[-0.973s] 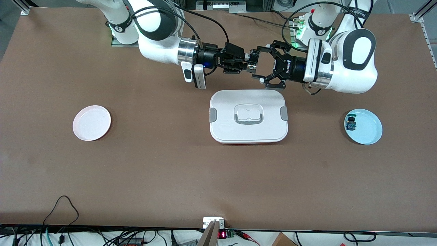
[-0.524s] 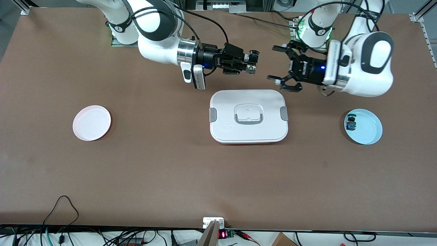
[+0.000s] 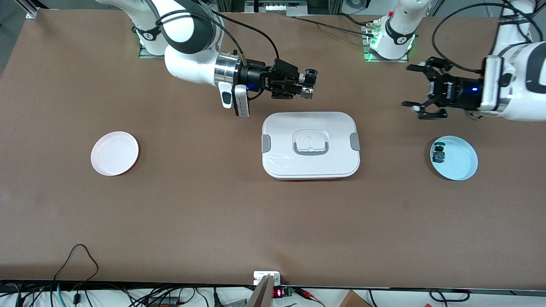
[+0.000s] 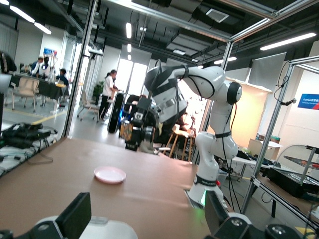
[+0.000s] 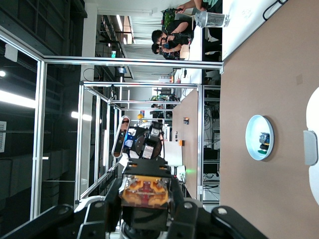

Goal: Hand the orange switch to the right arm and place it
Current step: 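Open the left gripper and withdraw it from the orange switch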

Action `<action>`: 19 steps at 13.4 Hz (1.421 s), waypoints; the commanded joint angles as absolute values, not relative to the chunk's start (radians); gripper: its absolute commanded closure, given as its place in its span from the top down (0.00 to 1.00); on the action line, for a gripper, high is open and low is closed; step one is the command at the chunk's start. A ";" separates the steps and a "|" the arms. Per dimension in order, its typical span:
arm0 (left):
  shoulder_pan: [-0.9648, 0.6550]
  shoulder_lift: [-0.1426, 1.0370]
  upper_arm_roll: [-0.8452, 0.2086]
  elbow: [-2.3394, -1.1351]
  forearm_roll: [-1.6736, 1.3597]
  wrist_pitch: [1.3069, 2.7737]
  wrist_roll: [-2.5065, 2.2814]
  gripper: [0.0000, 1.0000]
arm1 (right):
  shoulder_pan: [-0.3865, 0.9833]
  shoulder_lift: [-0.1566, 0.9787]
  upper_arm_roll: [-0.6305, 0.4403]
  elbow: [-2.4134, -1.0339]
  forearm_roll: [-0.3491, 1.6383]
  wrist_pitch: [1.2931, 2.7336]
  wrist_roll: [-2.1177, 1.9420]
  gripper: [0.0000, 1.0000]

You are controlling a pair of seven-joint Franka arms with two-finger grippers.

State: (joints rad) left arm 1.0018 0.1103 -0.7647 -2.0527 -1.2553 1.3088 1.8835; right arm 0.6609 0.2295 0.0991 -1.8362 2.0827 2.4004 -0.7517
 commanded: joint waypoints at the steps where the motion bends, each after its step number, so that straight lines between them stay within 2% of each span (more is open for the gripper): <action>1: 1.066 0.115 -0.779 -1.952 -1.140 1.264 1.745 1.00 | 0.635 0.203 0.106 -1.871 2.071 2.366 -0.759 0.09; 5: 1.048 0.216 -0.779 -1.772 -0.982 1.267 1.536 1.00 | 0.598 0.181 0.106 -1.916 2.068 2.304 -0.759 0.09; 8: 1.031 0.218 -0.793 -1.657 -0.826 1.267 1.372 1.00 | 0.595 0.170 0.106 -1.927 2.042 2.304 -0.756 0.08; 13: 0.896 0.213 -0.776 -1.612 -0.646 1.348 1.298 1.00 | 0.581 0.167 0.106 -1.927 1.951 2.261 -0.747 0.05; 15: 0.774 0.177 -0.660 -1.609 -0.583 1.365 1.264 1.00 | 0.581 0.167 0.106 -1.922 1.911 2.252 -0.746 0.05; 17: 0.573 0.135 -0.446 -1.608 -0.568 1.387 1.177 1.00 | 0.572 0.167 0.106 -1.925 1.907 2.221 -0.746 0.05; 19: 0.398 0.109 -0.312 -1.605 -0.458 1.414 1.056 1.00 | 0.572 0.167 0.106 -1.925 1.884 2.218 -0.746 0.05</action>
State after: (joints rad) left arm 0.5437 0.1530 -0.4224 -1.6131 -0.5383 1.3931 1.1580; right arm 0.5880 0.1906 0.0987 -1.9035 1.9144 2.2400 -0.7512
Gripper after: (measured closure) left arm 0.000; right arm 0.586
